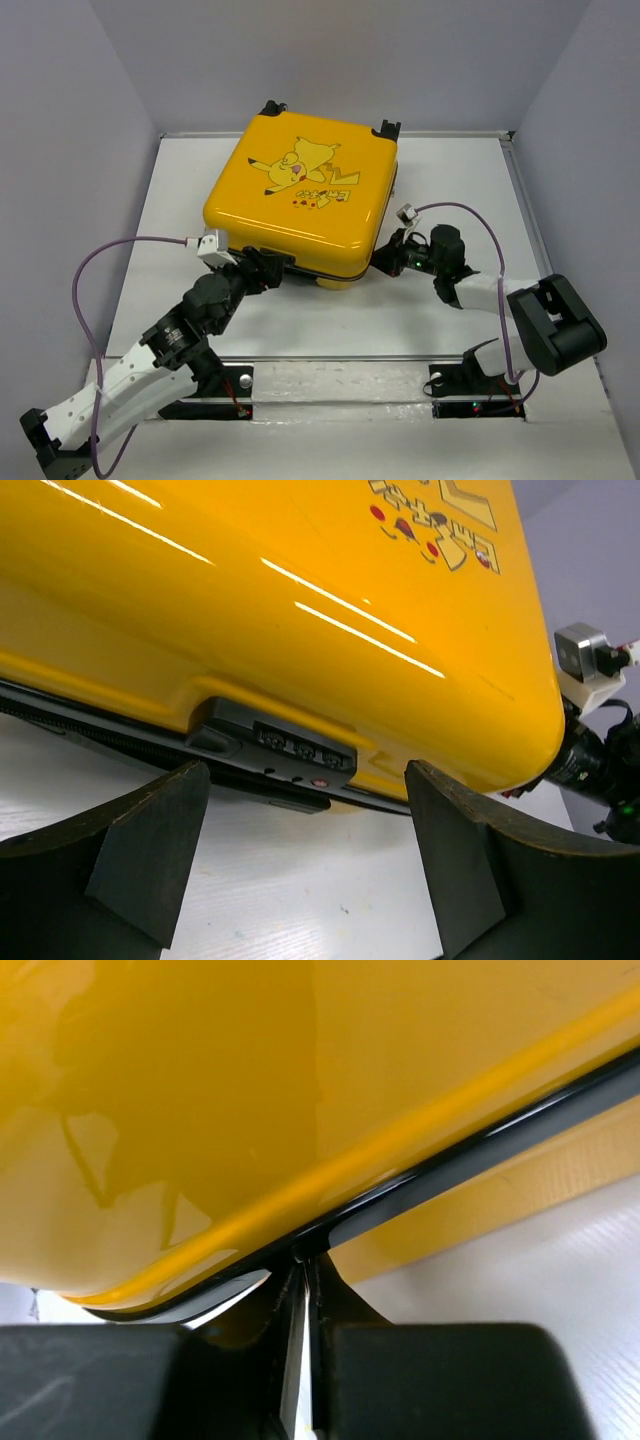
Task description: Pack the luggage
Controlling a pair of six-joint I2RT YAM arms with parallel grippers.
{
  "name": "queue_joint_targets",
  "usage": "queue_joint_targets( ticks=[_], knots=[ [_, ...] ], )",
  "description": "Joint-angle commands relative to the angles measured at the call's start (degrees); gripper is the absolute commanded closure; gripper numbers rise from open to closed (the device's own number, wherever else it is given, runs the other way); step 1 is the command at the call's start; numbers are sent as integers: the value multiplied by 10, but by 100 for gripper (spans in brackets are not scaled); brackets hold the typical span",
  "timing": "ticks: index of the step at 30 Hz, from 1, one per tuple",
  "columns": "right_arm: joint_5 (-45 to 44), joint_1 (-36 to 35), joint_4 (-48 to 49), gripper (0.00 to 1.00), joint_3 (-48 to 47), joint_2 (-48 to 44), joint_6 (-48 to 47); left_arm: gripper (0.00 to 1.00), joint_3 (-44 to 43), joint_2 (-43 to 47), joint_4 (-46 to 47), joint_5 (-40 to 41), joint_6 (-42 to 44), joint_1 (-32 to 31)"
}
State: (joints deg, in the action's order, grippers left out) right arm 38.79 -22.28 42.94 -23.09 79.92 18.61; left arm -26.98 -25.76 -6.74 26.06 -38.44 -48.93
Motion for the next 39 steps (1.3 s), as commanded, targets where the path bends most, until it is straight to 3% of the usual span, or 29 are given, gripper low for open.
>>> queue_joint_targets(
  ticks=[1,5,9,14,21,26,30,35,39],
  knots=[
    [-27,-14,94,93,-13,-16,9,11,18,4,-3,-56,1,-11],
    [-49,-21,59,93,-2,-42,8,16,60,-45,94,-133,6,-41],
    [-96,-37,-34,93,7,-84,-8,19,69,-108,190,-113,3,-104],
    [-143,-43,-103,93,14,-114,-10,19,55,-211,264,-133,15,-126],
    [-180,-73,-201,93,7,-147,-7,13,1,-284,299,-16,30,-115],
    [-187,-113,-269,93,17,-192,11,13,-37,-291,275,-7,49,-17],
    [-211,-176,-311,93,23,-207,31,12,-53,-298,284,-30,64,17],
    [-249,-274,-327,93,14,-200,69,12,-69,-347,312,-65,55,16],
    [-347,-371,-333,93,-28,-156,109,12,-80,-373,343,-95,56,4]
  ],
)
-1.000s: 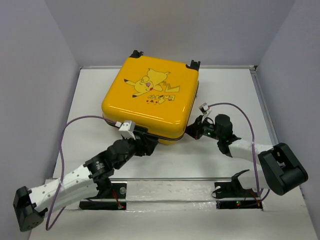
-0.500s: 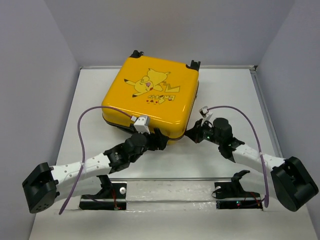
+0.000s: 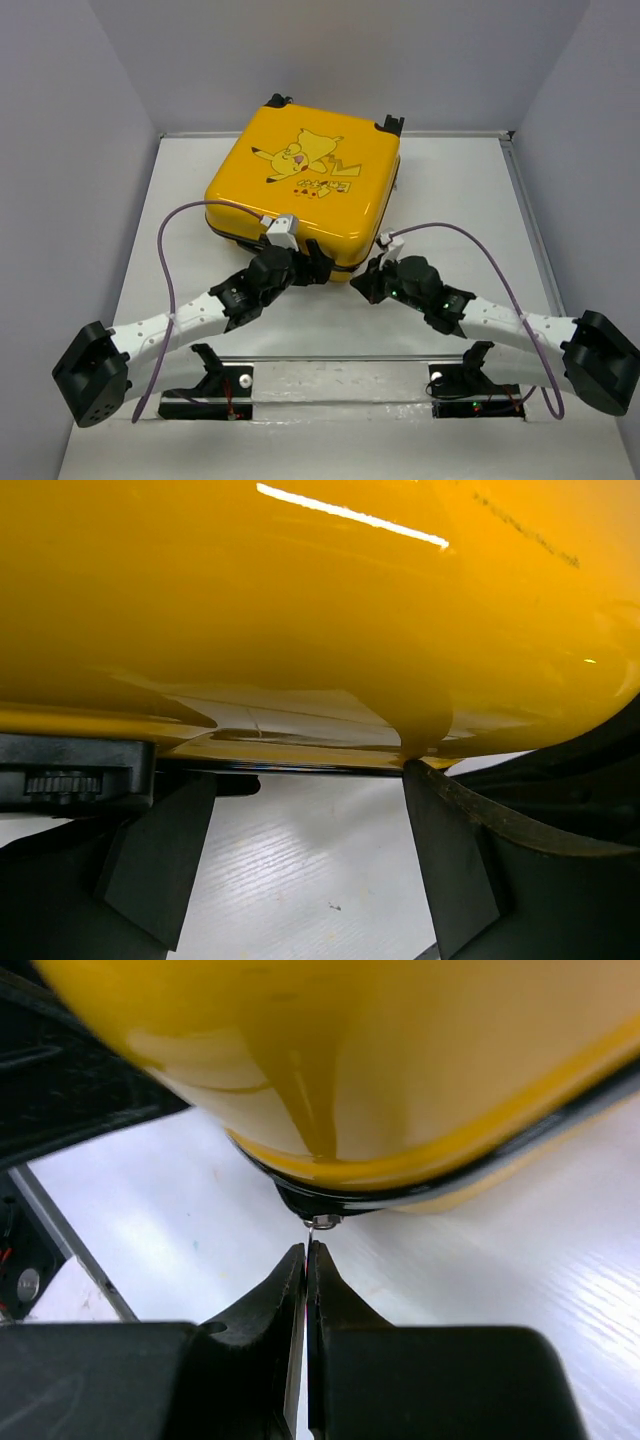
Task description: Pack the luggage
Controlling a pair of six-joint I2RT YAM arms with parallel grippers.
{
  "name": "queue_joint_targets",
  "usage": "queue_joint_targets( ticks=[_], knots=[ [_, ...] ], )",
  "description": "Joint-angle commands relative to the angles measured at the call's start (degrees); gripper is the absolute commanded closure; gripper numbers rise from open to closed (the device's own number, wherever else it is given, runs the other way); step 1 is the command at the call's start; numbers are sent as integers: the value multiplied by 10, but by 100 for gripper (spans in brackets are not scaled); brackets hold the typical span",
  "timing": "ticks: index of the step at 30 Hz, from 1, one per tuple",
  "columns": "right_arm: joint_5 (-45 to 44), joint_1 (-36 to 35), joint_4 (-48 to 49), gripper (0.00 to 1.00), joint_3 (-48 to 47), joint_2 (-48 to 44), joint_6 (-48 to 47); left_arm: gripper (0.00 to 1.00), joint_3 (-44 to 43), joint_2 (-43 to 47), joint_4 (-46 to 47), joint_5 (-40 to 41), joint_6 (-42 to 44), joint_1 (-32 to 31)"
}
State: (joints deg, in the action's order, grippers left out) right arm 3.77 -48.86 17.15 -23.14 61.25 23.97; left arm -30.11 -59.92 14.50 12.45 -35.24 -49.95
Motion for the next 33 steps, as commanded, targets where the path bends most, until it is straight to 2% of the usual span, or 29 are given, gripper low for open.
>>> queue_joint_targets(
  ticks=[1,5,6,10,12,15,17,19,20,22,23,24,25,27,29,31,33],
  knots=[
    [-31,-119,-61,93,-38,58,77,12,-57,-34,129,50,29,1],
    [-158,-179,14,93,-74,133,136,12,-72,-13,108,53,33,-3],
    [-192,-185,35,93,-84,146,152,12,-79,-3,74,61,37,-3],
    [-233,-185,75,93,-71,152,166,10,-130,62,-24,90,54,3],
    [-249,-185,74,93,-62,134,166,7,-151,95,-60,87,54,37],
    [-264,-185,58,93,-56,120,162,7,-209,98,-108,49,55,85],
    [-261,-185,57,93,-57,114,159,6,-267,83,-141,32,60,140],
    [-257,-185,55,93,-59,114,154,6,-306,60,-164,-35,63,210],
    [-260,-185,53,93,-60,117,153,6,-350,48,-177,-52,66,234],
    [-266,-185,45,93,-61,117,152,5,-383,16,-195,-78,79,281],
    [-268,-185,43,93,-62,118,151,5,-403,-7,-199,-76,84,333],
    [-271,-185,41,93,-61,118,150,5,-406,-19,-202,-74,89,361],
    [-271,-185,39,93,-61,119,147,5,-403,-43,-197,-111,84,435],
    [-273,-185,32,93,-64,120,144,5,-390,-68,-186,-169,68,500],
    [-278,-185,17,93,-71,120,143,5,-357,-97,-158,-179,34,563],
    [-279,-185,9,93,-74,120,140,6,-328,-117,-104,-226,-12,595],
    [-279,-185,6,93,-79,127,139,6,-319,-169,-98,-239,-21,618]
  ],
)
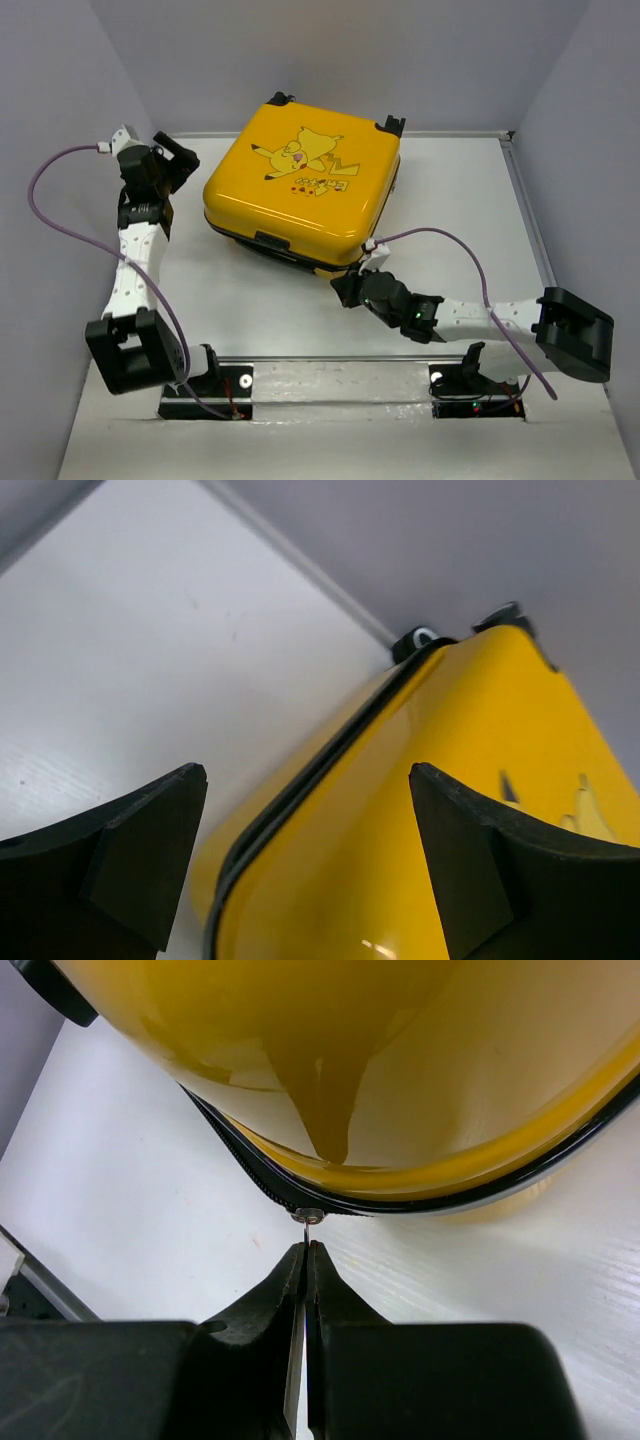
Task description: Pack the luggage
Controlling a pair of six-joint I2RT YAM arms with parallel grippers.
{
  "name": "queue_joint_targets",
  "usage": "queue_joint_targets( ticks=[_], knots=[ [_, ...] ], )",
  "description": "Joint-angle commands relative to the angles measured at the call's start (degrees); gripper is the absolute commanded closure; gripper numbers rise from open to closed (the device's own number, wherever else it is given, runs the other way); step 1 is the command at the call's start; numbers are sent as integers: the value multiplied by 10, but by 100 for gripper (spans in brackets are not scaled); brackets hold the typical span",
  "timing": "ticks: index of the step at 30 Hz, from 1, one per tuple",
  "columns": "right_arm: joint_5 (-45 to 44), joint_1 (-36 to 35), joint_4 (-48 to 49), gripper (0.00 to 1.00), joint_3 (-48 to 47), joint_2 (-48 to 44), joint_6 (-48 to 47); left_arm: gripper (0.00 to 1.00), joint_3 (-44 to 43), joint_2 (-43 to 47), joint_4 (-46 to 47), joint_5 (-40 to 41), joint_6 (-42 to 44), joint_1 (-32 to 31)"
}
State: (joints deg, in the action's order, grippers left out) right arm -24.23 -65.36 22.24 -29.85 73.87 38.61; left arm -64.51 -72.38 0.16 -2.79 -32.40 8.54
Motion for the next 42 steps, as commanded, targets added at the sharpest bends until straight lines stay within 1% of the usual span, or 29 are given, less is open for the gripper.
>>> queue_joint_targets(
  ticks=[1,3,9,10,13,14,16,17,19,21,22,25,26,28,30,31,33,34,36,37,38,39,40,42],
  knots=[
    [2,-20,-51,93,-15,4,-10,7,25,-59,47,-95,-50,38],
    [2,-20,-56,93,-28,12,-13,7,24,-95,52,-97,-44,38],
    [2,-20,-62,93,-77,56,-29,7,39,-159,80,-110,-55,34],
    [1,-25,-62,93,-85,62,-33,7,42,-166,84,-111,-55,27],
    [7,-25,-66,93,-128,94,-57,7,54,-189,86,-116,-54,-19],
    [8,-25,-66,93,-141,114,-69,7,60,-190,89,-120,-55,-48],
    [10,-32,-69,93,-172,134,-90,7,60,-189,86,-125,-52,-79],
    [21,-38,-69,93,-201,144,-104,7,65,-175,82,-123,-54,-112],
    [39,-45,-64,93,-231,176,-117,7,74,-159,82,-129,-57,-136],
    [67,-50,-61,93,-277,203,-137,7,101,-121,85,-143,-67,-150],
    [94,-50,-48,93,-289,227,-148,7,109,-107,85,-150,-66,-156],
    [138,-56,-32,93,-336,276,-161,6,143,-52,76,-164,-57,-157],
    [154,-61,-27,93,-360,287,-170,7,153,-31,70,-165,-42,-157],
    [165,-69,-5,93,-373,303,-181,6,156,-11,39,-137,-24,-155],
    [161,-85,-12,93,-398,321,-199,6,137,10,14,-143,2,-145],
    [161,-85,-18,93,-402,327,-202,6,114,16,-1,-126,11,-142],
    [182,-92,-13,93,-415,341,-207,5,98,42,-18,-84,32,-144],
    [183,-100,-11,93,-421,346,-215,4,96,47,-22,-73,32,-143],
    [140,-116,-21,93,-429,352,-241,3,101,58,-17,-84,25,-126],
    [113,-116,-34,93,-420,347,-230,3,103,62,-14,-82,23,-118],
    [106,-116,-34,93,-400,336,-216,3,102,64,-14,-71,26,-101],
    [98,-116,-30,93,-378,302,-208,3,102,66,-17,-56,30,-92],
    [83,-116,-24,93,-329,281,-199,3,104,72,-18,-30,36,-85],
    [79,-109,-24,93,-282,237,-184,2,119,87,-14,7,38,-57]
  ],
)
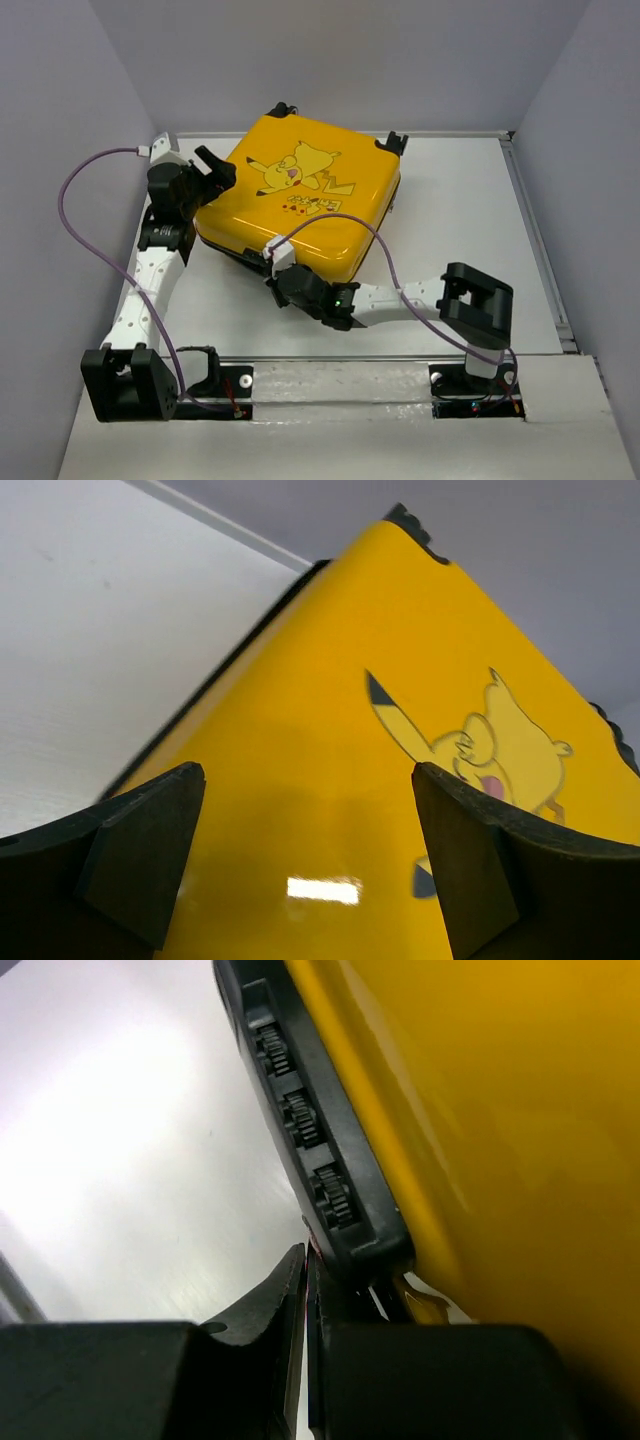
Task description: Pack the luggage
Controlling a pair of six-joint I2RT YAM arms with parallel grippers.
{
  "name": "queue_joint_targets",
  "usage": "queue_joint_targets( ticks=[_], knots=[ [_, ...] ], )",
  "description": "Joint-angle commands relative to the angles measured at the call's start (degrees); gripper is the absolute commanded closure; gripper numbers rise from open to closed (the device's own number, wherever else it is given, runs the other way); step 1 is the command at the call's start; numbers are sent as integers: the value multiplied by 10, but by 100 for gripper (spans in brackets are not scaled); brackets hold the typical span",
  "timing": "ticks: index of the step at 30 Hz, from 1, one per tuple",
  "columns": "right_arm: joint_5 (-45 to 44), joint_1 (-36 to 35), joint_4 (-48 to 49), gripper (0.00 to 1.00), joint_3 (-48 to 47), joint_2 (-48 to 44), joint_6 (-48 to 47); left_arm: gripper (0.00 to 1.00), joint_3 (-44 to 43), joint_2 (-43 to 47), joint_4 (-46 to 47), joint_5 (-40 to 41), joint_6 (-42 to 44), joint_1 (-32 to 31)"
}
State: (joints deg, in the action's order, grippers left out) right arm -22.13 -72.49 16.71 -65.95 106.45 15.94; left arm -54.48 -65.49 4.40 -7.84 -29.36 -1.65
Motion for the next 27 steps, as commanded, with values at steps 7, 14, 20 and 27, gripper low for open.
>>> queue_joint_targets(
  ticks=[7,14,20,27],
  knots=[
    [98,31,54,93,238,-276,86,1,48,26,-55,54,1,65],
    [125,117,27,93,330,-394,95,1,140,48,-48,-39,-31,20],
    [147,219,-57,93,360,-513,81,1,224,91,17,-20,-96,-94],
    [132,273,-146,93,364,-595,74,2,240,128,30,32,-99,-198]
  ],
)
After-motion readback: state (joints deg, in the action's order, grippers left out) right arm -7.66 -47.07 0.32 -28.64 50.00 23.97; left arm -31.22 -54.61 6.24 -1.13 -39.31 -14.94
